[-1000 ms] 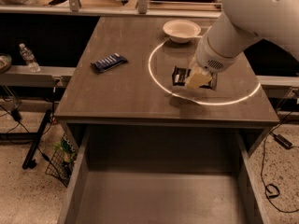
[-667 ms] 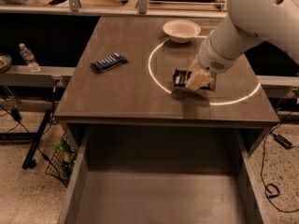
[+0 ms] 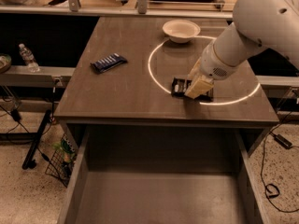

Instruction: Pick rxbar chocolate from top drawer and place on counter

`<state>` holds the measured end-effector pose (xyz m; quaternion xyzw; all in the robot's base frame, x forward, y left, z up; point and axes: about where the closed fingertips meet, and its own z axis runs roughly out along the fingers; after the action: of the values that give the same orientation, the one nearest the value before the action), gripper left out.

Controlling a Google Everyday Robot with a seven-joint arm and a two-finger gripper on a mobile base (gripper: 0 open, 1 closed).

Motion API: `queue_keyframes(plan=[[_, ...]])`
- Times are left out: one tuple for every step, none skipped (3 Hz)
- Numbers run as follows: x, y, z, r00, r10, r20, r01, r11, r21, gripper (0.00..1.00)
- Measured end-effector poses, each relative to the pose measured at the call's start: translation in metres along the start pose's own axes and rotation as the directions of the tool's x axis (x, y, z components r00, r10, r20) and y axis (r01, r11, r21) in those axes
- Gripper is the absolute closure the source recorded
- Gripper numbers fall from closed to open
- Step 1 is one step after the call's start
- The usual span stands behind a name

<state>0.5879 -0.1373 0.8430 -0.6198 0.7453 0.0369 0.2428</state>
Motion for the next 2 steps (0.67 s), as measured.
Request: queue_keyframes(plan=[[-0.002, 0.01, -0.006, 0.999, -0.019, 0.05, 0.02, 0.9996, -0.018, 0.06], [0.008, 0.023, -0.042, 0.993, -0.026, 0.116, 0.027, 0.9996, -0.009, 0.0]])
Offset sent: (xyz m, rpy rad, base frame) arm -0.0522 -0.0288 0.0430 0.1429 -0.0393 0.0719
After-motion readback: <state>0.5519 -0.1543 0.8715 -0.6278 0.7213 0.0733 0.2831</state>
